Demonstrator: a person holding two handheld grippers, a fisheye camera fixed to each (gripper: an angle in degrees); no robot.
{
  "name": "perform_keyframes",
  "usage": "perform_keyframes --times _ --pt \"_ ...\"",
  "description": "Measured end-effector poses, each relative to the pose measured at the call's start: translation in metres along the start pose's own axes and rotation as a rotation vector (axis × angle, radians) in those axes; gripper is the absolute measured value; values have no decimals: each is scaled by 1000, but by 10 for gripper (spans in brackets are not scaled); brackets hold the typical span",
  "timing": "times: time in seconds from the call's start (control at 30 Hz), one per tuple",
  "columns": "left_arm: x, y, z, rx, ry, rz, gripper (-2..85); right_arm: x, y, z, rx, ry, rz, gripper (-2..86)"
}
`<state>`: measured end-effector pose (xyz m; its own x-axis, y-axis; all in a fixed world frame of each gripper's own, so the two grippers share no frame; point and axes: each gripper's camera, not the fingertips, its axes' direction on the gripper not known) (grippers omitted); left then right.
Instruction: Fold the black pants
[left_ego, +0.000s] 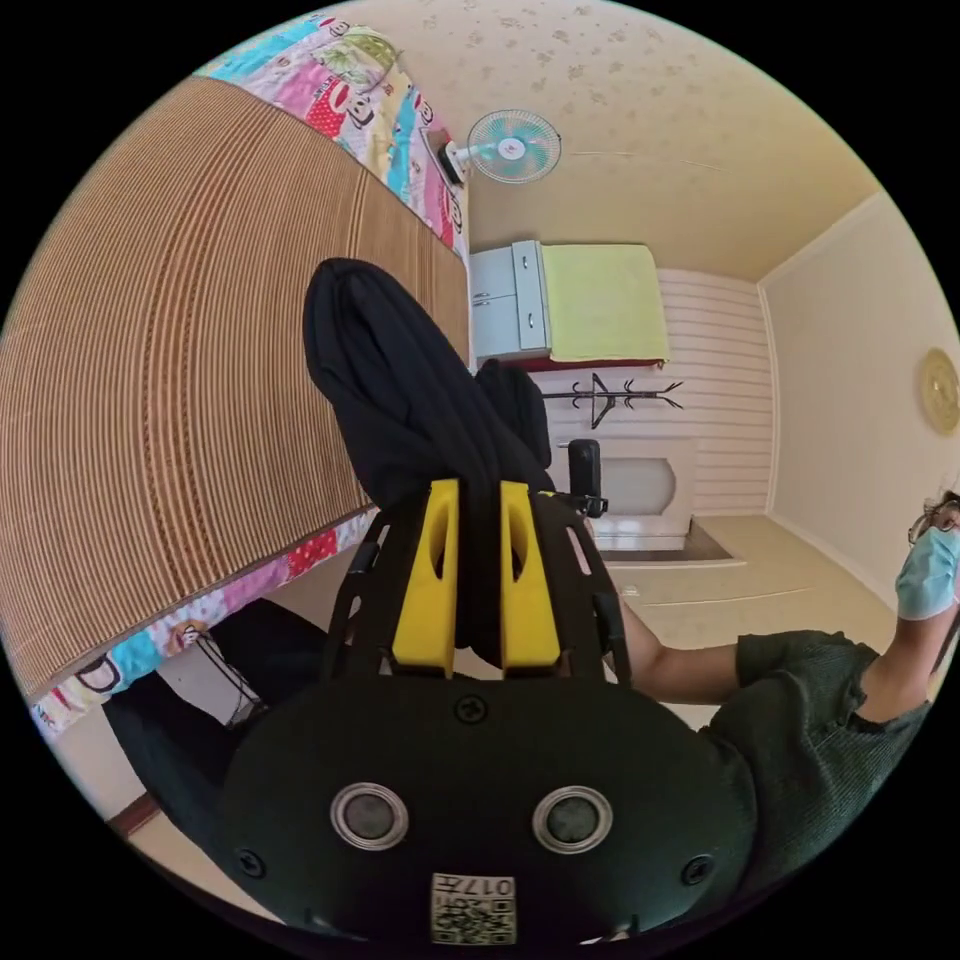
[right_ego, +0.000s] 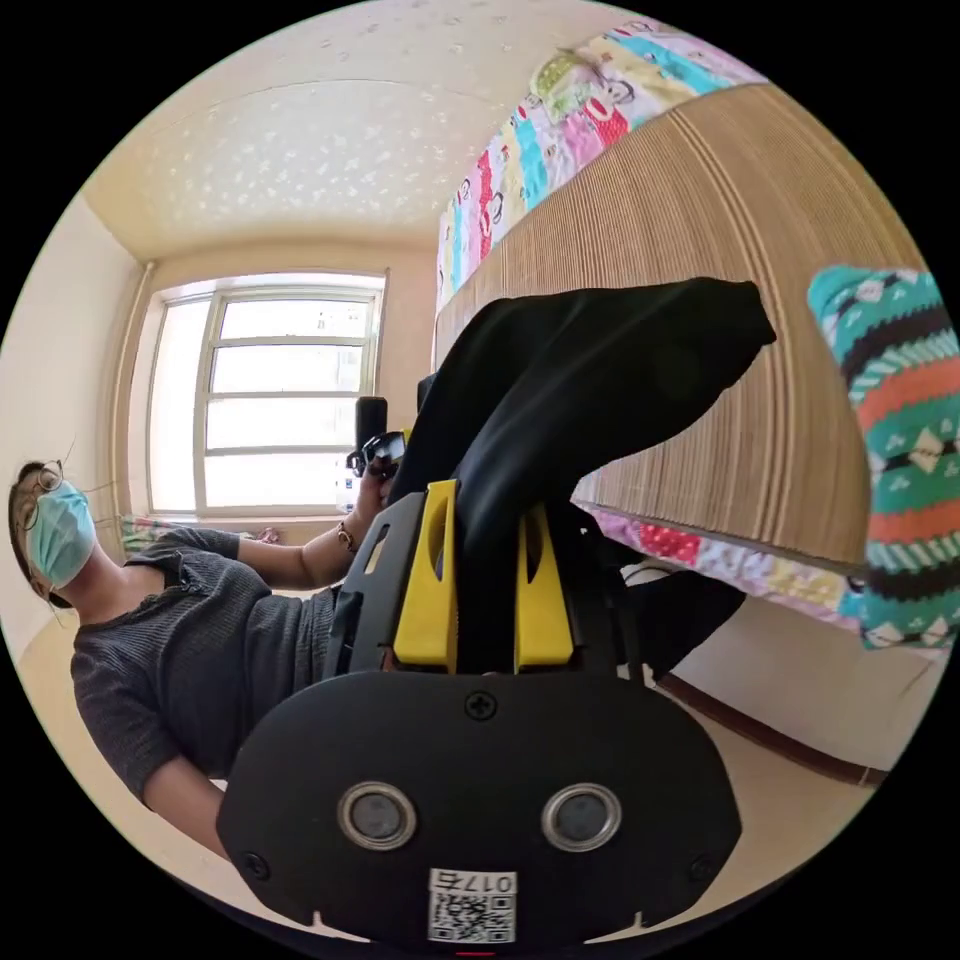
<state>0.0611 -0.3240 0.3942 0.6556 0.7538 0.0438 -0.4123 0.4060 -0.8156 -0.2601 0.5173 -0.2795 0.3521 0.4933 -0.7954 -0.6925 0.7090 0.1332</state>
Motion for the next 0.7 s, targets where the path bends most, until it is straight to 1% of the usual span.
perform_keyframes --times 0.07,0.1,0.13,0.17,0.2,0.23,0.27,0.3,0.33,0.37,0.4,0.43,0.47,0.5,0.57,0.6,0.63,0.67,0.7 --pt "26 -26 51 -19 30 40 66 -5 -4 -70 19 138 -37 83" --pt "42 -42 88 -43 29 67 66 -3 -4 -86 23 175 -29 84" --pt "54 -56 128 -75 14 91 66 0 -5 -114 48 261 -20 87" --pt "59 -62 147 -90 2 99 65 8 -4 -137 77 349 -10 89" --pt "69 -71 187 -103 -47 108 64 14 -4 -146 82 396 4 90" --pt "77 -77 228 -111 -144 112 63 34 -5 -159 76 480 73 93" --pt "79 -80 248 -124 -195 105 63 62 -5 -164 62 527 187 95" --pt "78 -82 288 -188 -250 82 51 79 -4 -164 49 554 257 97" --pt "75 -80 323 -284 -266 69 32 114 1 -160 18 637 418 97" --pt "73 -78 339 -347 -287 66 18 145 12 -151 -15 740 573 95" --pt "72 -68 359 -441 -345 91 2 159 19 -145 -31 796 644 91" --pt "69 -56 363 -486 -426 122 -4 175 36 -135 -43 914 759 84" --pt "67 -49 360 -495 -465 131 -5 176 52 -127 22 1003 813 74" --pt "56 -36 346 -505 -529 121 -8 170 61 -124 82 1017 807 69" --pt "25 -17 308 -515 -571 26 -9 137 104 -105 333 1026 761 42" --pt "-1 -3 270 -501 -595 -72 -9 127 116 -99 386 1026 750 34" --pt "-25 14 224 -468 -647 -173 -10 111 139 -82 455 976 699 23" --pt "-36 23 198 -447 -686 -225 -10 100 160 -63 499 876 641 16" --pt "-55 45 142 -399 -788 -342 -10 96 170 -53 516 823 615 14"
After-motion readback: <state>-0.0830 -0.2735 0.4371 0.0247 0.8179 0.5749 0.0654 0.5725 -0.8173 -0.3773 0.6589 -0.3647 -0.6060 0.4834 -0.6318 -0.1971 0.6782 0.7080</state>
